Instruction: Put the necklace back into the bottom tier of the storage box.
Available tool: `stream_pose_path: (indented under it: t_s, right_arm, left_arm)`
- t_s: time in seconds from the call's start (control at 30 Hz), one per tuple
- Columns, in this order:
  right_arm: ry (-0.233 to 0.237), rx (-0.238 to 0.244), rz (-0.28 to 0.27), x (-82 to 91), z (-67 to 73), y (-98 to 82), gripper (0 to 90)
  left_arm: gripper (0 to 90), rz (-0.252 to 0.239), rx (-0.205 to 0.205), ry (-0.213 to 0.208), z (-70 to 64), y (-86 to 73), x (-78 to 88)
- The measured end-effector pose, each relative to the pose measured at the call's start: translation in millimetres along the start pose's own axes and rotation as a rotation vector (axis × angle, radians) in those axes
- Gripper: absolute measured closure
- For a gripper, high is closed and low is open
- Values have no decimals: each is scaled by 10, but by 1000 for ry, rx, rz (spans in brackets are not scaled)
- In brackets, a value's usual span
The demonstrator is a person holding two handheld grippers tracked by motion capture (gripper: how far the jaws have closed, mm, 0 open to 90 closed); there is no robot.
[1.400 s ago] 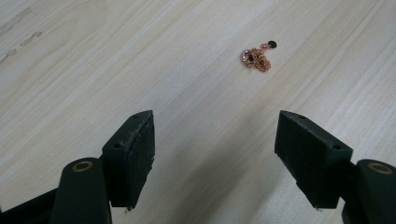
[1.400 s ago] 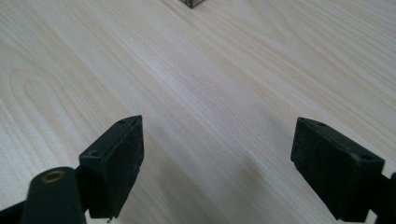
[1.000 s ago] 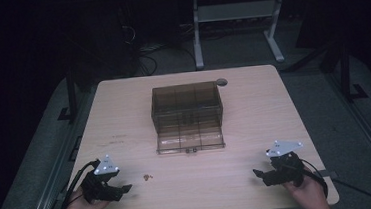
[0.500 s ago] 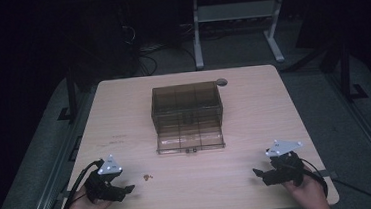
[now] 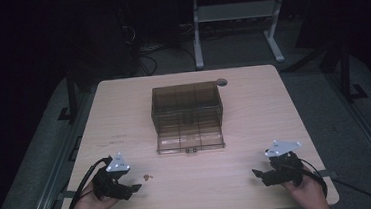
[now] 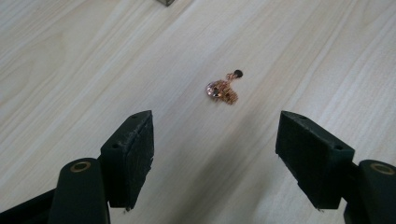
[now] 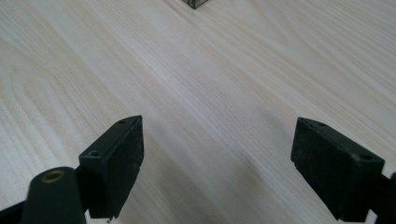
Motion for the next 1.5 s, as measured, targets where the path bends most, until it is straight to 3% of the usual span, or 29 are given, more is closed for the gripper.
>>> stream_pose_path:
  t_s: [0.27,0.53,0.77,0.9,1.2,1.5]
  right_arm:
    - [0,-4,-8,7,-3,5,166]
    - [0,-3,-8,7,-5,6,166]
    - [1,-8,-10,12,-6,7,166]
    - [2,-6,-10,12,-1,8,166]
    - [1,-10,-10,21,0,8,166]
    - [1,-1,-13,18,2,16,166]
  left_arm:
    - [312,14,-29,-19,-29,117,-32]
    - [323,21,-24,-30,-5,206,-80]
    - [332,58,-35,-37,23,224,-155]
    - [365,65,-11,-53,33,248,-210]
    - [487,77,-17,-67,39,290,-269]
    - [551,108,-15,-93,12,303,-337]
Point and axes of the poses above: each handheld gripper's, and its own axes: x roughly backward along the jaws, y roughly out of its top, z roughly to its left, the point moved 8 cm from there along -x, roughly forward along the jaws, and after that the axes turned 4 degrees about -z, right-handed, at the moved point
